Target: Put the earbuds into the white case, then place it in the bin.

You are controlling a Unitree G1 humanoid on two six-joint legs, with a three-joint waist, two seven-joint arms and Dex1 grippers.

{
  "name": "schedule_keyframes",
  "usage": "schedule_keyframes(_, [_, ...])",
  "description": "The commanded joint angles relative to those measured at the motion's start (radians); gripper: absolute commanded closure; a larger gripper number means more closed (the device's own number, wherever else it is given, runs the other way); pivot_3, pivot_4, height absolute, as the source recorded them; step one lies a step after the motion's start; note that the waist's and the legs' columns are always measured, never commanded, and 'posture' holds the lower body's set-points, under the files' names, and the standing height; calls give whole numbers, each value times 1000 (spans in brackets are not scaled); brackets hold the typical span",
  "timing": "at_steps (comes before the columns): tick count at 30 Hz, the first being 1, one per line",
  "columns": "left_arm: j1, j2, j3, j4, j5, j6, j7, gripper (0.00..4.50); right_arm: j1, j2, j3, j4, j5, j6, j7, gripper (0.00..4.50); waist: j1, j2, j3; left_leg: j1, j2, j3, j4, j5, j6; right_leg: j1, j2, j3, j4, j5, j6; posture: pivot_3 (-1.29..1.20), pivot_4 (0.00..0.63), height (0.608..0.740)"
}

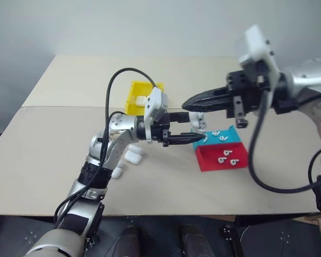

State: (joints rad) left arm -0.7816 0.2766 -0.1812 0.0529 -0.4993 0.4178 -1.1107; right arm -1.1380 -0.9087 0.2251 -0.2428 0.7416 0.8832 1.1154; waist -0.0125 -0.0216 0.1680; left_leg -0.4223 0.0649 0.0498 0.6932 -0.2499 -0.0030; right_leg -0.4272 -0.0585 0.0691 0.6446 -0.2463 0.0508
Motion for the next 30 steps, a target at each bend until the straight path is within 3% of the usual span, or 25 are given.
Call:
schedule_keyframes(1, [-29,-14,-3,-5,15,-28,-1,1711,-82,2,86,21,-105,-20,96,4457,2,0,0,-1,0,0,0,0,0,0,0,0,-1,0,0,0,150,740])
schedule_keyframes(7, [-26,-21,19,-11,20,-35,10,1711,-73,-25,196,44,-297,-128,193,4457,6,0,0,-2,0,0,0,-1,1,-1,-1,-1,-2,0,0,0,150,740])
schedule_keyframes(15, [37,-25,74,-91,-2,-28,94,1711,17,-81,54,77,-304,-134,210,4457,12,0,0,-2,0,0,0,-1,1,0,-1,-1,-2,0,0,0,150,740])
schedule_keyframes(19, [88,-25,99,-151,12,-30,176,1711,101,-12,-161,40,-193,-41,67,4457,13,0,0,-1,0,0,1,-1,1,0,-1,0,-1,0,0,0,150,740])
schedule_keyframes(24, [100,-53,162,-168,109,-37,427,1711,262,95,-462,-68,-58,94,-187,4457,22,0,0,0,0,0,1,-1,1,1,-1,-1,0,0,0,0,150,740])
schedule_keyframes(27, [39,-91,206,-60,224,-61,662,1711,422,145,-573,-194,-31,135,-322,4457,34,-1,-1,0,0,-1,1,-1,1,3,-1,-2,-1,0,1,0,150,740])
schedule_keyframes(30, [-57,-124,225,131,330,-106,853,1711,508,192,-603,-288,-1,170,-430,4457,36,-1,-1,-1,-2,-2,2,-1,1,3,-2,-2,-1,1,2,0,150,740])
